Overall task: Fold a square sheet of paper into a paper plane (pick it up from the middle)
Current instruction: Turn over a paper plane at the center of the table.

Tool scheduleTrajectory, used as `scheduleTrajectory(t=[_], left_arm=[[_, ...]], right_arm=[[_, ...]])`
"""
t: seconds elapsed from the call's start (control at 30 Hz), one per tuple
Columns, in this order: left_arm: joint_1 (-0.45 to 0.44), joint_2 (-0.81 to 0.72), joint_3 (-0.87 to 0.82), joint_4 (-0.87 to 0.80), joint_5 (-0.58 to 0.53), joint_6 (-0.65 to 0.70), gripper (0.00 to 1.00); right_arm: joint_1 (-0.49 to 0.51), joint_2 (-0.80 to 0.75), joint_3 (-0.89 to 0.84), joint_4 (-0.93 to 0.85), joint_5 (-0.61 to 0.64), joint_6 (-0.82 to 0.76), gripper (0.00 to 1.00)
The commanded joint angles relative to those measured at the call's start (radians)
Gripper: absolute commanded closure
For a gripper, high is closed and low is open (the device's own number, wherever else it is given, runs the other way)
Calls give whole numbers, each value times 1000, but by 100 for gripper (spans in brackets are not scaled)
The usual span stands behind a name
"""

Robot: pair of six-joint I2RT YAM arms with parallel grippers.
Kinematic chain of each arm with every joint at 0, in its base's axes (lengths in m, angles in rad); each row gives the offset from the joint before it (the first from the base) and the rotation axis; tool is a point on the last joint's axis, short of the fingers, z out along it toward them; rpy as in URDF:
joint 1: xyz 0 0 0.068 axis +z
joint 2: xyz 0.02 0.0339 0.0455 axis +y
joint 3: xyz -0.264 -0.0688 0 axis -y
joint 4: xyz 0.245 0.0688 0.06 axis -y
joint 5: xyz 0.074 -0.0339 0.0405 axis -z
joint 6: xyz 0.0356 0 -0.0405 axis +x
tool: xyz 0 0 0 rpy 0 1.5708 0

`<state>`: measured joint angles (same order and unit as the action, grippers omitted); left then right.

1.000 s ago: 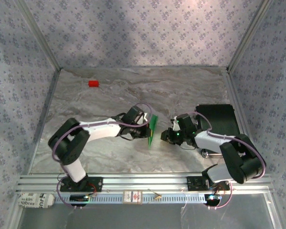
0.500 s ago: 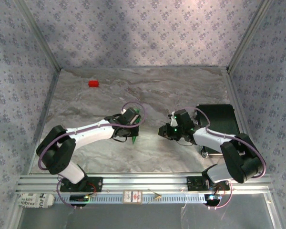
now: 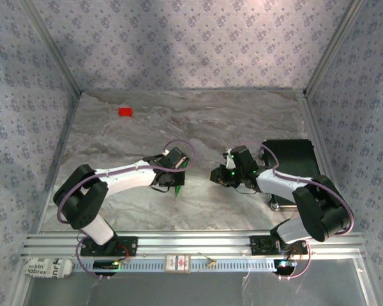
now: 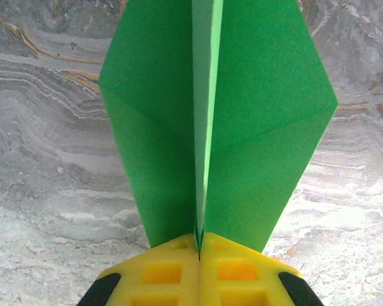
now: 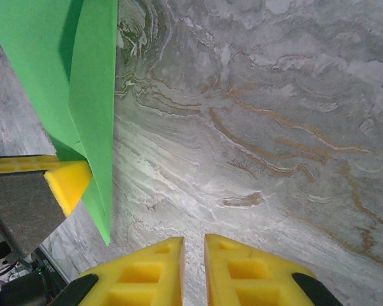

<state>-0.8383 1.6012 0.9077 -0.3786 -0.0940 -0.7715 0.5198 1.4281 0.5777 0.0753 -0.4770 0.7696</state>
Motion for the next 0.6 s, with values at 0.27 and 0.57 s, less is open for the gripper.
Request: scheduleTrajectory(t=[0.27, 0.57], left_arm=[[-8, 22, -4, -4, 17, -1, 89], [-9, 42, 3, 2, 40, 6, 87]], right_arm=[[6, 22, 29, -16, 7, -4, 83], [6, 20, 28, -14, 6, -7, 83]])
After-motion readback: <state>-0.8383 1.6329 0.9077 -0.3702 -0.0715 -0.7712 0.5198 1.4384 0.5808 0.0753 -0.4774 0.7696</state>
